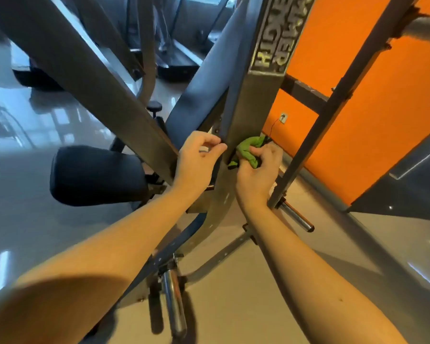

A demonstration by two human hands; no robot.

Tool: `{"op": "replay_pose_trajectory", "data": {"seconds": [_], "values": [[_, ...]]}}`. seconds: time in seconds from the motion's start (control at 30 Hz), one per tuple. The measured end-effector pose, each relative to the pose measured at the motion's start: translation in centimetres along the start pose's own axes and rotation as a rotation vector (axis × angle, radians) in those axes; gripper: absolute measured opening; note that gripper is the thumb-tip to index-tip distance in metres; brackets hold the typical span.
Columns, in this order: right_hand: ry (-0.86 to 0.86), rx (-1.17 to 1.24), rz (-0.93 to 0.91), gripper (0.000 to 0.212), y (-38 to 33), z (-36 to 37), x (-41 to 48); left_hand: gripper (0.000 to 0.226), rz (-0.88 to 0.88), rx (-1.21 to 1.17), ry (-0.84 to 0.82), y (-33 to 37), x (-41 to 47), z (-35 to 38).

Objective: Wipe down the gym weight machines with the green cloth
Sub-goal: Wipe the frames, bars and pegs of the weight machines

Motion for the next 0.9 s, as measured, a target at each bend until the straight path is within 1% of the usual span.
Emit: {"op": "replay_pose_trajectory", "data": {"seconds": [0.13, 0.2, 0.33, 0.43, 0.53, 0.6, 0.7, 0.83, 0.9], "values": [[-0.041, 0.023, -0.087, 0.02, 4.7, 0.1, -3.9, 0.017, 0.098, -0.013, 0.022, -3.9, -2.5, 0.4], [-0.036, 0.062, -0.124, 0.021, 5.8, -0.1, -4.6, 0.017, 0.145, 0.005, 0.028, -5.5, -3.5, 0.5], [0.057, 0.176, -0.347, 0.029, 3.4, -0.7, -2.5, 0.016, 0.283, 0.062, 0.054, -7.5, -4.2, 0.5], [0.054, 0.196, -0.488, 0.041, 1.8, -0.2, -1.6, 0.022, 0.342, 0.03, 0.053, -8.3, -4.5, 0.4], [0.034, 0.137, -0.603, 0.054, 3.5, 0.5, -2.6, 0.032, 0.41, -0.03, 0.031, -8.8, -4.6, 0.6], [0.06, 0.107, -0.651, 0.05, 5.6, 0.8, -4.3, 0.036, 0.451, -0.019, 0.002, -9.0, -4.5, 0.8], [0.071, 0.117, -0.657, 0.042, 8.8, 0.8, -7.9, 0.038, 0.488, 0.004, -0.028, -9.1, -4.4, 0.9], [0.032, 0.105, -0.545, 0.04, 13.9, 0.6, -12.4, 0.037, 0.521, 0.023, -0.028, -9.1, -4.6, 0.9], [-0.027, 0.074, -0.445, 0.056, 16.2, 0.7, -14.2, 0.037, 0.52, 0.025, -0.022, -9.1, -4.7, 0.9]]}}
Point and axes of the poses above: each hand's wrist, its own x-axis towards the middle knuckle, its own z-axis out of the palm, y = z × x, the point moved 6 cm from there along x, towards the middle knuckle, and after that the axes turned 14 degrees about y, right-handed, at the moved point
